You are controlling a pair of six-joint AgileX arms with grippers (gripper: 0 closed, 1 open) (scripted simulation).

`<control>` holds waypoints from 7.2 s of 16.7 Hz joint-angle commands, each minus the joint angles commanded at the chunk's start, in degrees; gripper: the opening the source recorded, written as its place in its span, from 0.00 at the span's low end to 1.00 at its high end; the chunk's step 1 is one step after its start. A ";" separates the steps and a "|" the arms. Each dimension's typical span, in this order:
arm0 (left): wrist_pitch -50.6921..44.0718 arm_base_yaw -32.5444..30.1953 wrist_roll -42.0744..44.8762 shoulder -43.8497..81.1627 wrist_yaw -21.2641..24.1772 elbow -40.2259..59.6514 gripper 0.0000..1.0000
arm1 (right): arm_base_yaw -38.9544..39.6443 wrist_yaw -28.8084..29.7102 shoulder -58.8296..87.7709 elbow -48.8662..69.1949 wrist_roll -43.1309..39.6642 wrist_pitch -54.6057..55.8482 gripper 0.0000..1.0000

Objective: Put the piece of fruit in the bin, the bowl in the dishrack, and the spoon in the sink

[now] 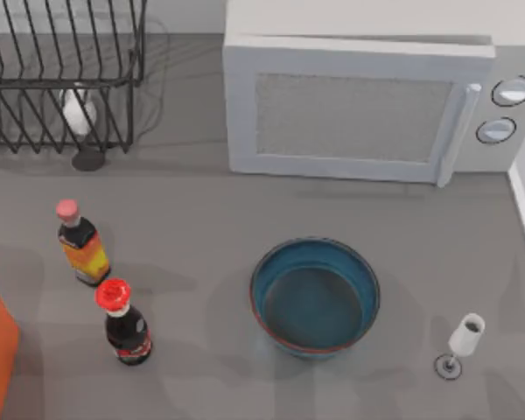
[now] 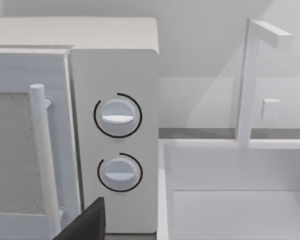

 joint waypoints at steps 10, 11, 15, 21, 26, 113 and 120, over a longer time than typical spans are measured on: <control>0.00 0.00 0.00 0.00 0.00 0.00 0.68 | 0.00 0.00 0.00 0.00 0.00 0.00 1.00; 0.00 0.00 0.00 0.00 0.00 0.00 0.75 | 0.00 0.00 0.00 0.00 0.00 0.00 1.00; 0.00 0.00 0.00 0.00 0.00 0.00 1.00 | 0.00 0.00 0.00 0.00 0.00 0.00 1.00; 0.00 0.00 0.00 0.00 0.00 0.00 1.00 | 0.00 0.00 0.00 0.00 0.00 0.00 1.00; 1.24 -0.40 -1.38 -1.52 0.08 -0.67 1.00 | 0.00 0.00 0.00 0.00 0.00 0.00 1.00; -3.19 -75.14 -164.42 64.43 -2.50 67.56 0.85 | 0.00 0.00 0.00 0.00 0.00 0.00 1.00; -3.19 -75.14 -164.42 64.43 -2.50 67.56 0.32 | 0.00 0.00 0.00 0.00 0.00 0.00 1.00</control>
